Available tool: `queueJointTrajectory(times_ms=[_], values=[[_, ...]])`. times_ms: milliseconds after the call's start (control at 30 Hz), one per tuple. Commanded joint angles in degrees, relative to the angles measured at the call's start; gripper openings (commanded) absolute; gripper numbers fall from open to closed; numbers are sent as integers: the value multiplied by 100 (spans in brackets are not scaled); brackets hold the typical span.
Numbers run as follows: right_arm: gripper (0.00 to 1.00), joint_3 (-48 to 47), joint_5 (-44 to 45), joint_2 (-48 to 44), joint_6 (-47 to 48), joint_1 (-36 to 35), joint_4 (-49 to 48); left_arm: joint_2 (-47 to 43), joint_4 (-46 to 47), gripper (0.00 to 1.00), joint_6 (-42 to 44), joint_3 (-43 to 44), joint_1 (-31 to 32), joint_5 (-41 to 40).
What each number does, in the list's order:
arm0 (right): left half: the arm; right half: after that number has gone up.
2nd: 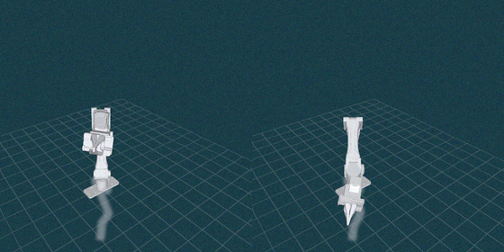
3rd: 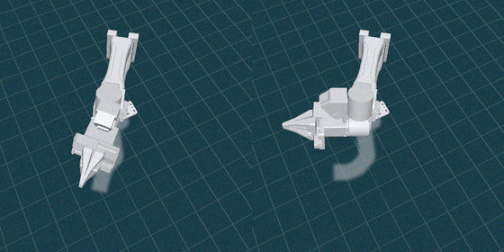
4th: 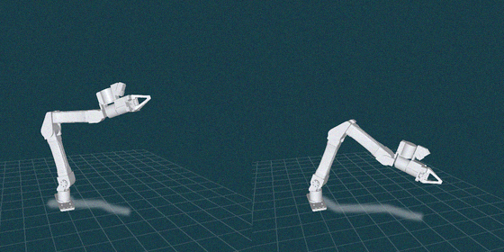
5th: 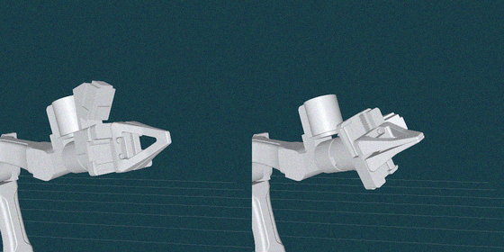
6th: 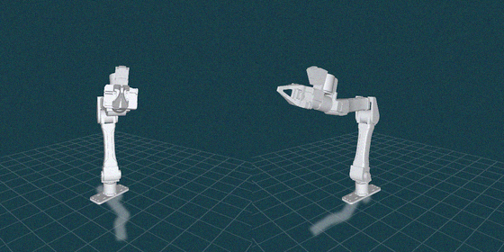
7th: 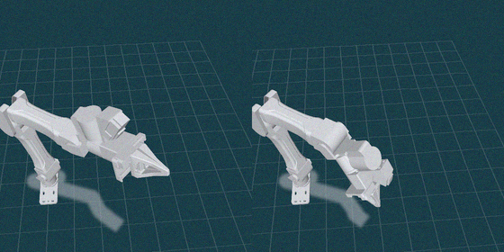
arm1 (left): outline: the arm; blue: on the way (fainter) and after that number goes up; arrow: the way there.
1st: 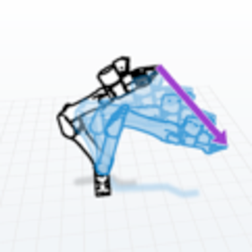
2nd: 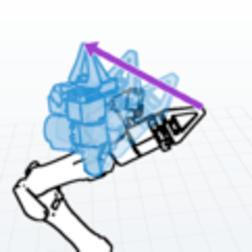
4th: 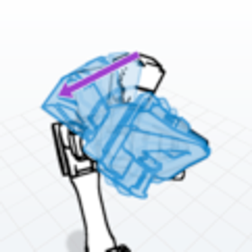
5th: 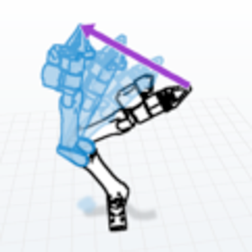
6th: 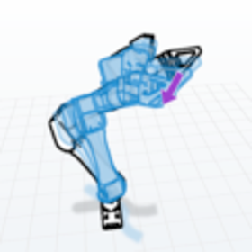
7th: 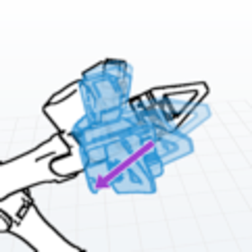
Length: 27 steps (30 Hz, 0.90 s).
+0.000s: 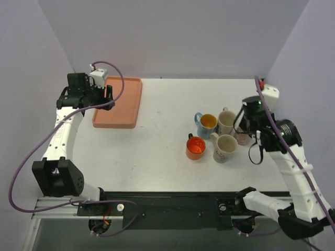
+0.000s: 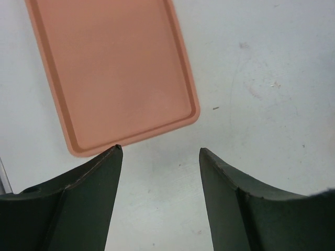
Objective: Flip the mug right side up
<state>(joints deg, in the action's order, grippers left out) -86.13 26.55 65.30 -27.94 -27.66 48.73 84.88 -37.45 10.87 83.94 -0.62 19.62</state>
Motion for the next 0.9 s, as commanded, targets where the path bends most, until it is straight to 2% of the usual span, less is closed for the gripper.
queueJointTrajectory(times_ms=[0, 133, 200, 300, 333, 367, 433, 567, 867], values=[[0, 1086, 554, -868, -553, 882, 770, -297, -218, 70, -428, -307, -193, -405], [0, 2202, 53, -1194, -1045, 1551, 489, -411, -131, 70, -700, -580, -193, -765], [0, 2913, -26, -1388, -1204, 1841, -11, -455, -26, 70, -849, -729, -201, -810], [0, 4012, -342, -1660, -1485, 2482, -1220, -534, 133, 70, -1025, -967, -193, -828], [0, 4242, -769, -1678, -1512, 2598, -1843, -578, 185, 70, -1052, -1002, -193, -871], [0, 4558, -948, -1626, -1573, 2747, -2076, -604, 194, 70, -1052, -1090, -193, -889], [0, 4745, -1178, -1329, -1583, 2922, -2516, -692, 264, 70, -1218, -1239, -201, -951], [0, 4772, -1327, -661, -1372, 2951, -2754, -955, 431, 71, -1307, -1730, -219, -863], [1, 4921, -1573, -114, -1336, 3109, -3133, -1421, 1152, 71, -1588, -2777, -403, -881]])
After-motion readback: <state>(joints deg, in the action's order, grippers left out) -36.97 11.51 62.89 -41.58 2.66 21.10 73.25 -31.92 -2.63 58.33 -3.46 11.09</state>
